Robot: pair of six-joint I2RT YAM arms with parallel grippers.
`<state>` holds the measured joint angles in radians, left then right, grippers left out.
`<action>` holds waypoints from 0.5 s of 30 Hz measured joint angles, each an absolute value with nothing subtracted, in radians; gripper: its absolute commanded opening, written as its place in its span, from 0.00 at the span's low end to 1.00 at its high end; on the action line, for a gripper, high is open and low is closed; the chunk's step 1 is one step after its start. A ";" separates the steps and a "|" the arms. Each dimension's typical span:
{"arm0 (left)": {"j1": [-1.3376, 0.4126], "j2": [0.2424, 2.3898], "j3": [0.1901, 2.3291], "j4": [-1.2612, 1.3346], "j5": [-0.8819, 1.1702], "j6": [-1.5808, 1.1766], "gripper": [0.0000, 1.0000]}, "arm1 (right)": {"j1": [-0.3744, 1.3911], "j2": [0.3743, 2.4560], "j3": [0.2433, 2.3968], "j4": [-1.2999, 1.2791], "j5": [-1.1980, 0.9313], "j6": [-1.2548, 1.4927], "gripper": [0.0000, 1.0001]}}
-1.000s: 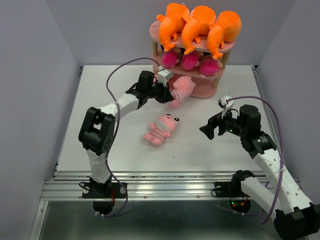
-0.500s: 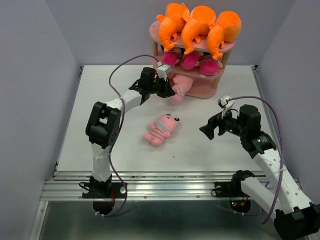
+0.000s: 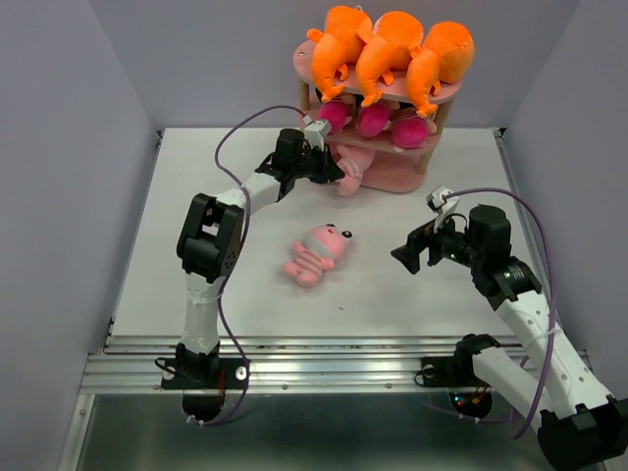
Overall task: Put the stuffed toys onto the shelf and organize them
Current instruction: Place the stuffed toy onto shelf
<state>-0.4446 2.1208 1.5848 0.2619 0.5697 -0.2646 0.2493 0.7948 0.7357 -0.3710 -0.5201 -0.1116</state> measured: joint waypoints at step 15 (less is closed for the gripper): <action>-0.437 2.196 1.677 0.317 0.514 -0.344 0.00 | 0.249 0.794 0.736 -0.365 -0.520 -0.116 1.00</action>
